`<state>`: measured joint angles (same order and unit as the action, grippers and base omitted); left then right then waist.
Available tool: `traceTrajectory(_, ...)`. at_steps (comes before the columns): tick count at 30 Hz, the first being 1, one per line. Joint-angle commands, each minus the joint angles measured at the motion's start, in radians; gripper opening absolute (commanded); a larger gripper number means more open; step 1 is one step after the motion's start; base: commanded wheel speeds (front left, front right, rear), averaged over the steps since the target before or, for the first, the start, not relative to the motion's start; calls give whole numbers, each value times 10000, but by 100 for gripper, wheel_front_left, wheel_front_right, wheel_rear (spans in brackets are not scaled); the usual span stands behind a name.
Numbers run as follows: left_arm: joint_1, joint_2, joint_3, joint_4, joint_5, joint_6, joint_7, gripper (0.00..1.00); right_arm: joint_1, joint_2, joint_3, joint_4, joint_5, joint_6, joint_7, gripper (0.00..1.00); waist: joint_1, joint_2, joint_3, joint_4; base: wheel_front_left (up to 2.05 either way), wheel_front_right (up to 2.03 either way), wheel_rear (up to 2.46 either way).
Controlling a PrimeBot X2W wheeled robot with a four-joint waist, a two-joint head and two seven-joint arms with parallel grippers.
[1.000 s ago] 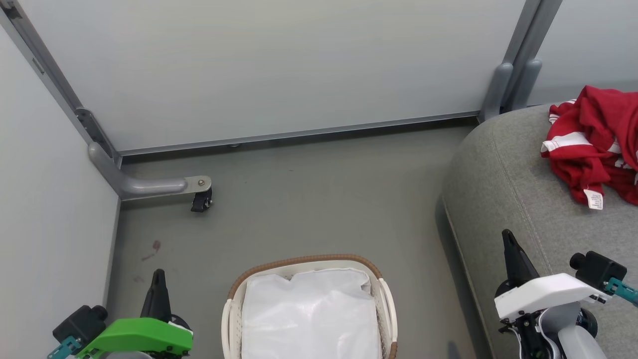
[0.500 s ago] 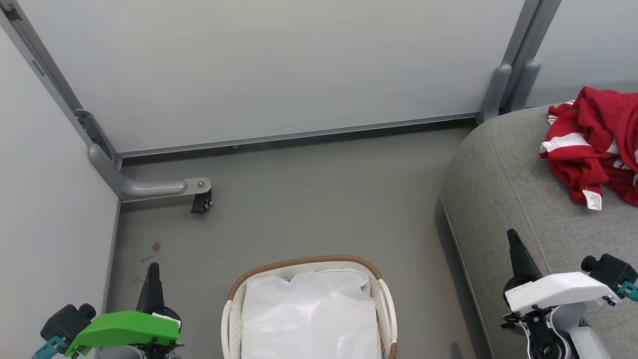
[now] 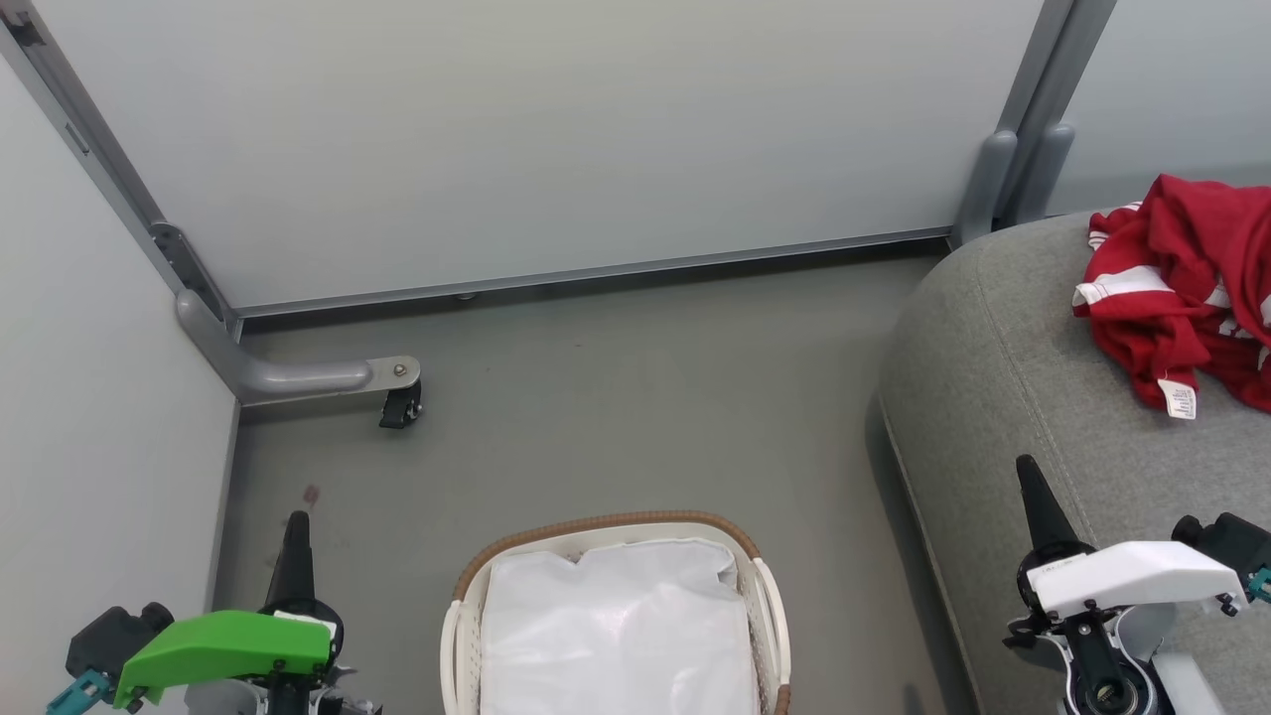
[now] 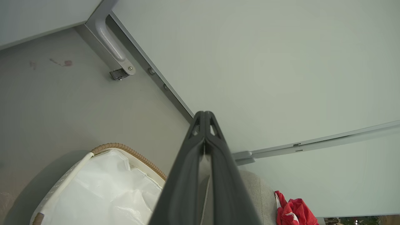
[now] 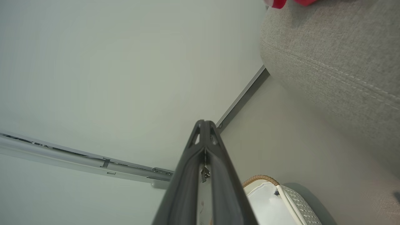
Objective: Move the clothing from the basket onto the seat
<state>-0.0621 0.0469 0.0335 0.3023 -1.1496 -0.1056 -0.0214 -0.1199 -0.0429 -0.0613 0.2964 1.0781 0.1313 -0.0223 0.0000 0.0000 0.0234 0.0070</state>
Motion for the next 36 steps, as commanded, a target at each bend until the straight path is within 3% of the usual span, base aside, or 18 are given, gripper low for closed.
traceTrajectory(1,-273,38,88,-119,-286,-55,58,0,9,-64,-62,-150,306,-5,71,0,0,0,-5,-1,0,0,0)
traceTrajectory(36,-459,48,553,-421,-3040,-201,904,0,109,-87,-374,-403,3496,-8,912,0,0,0,-117,-40,0,0,0)
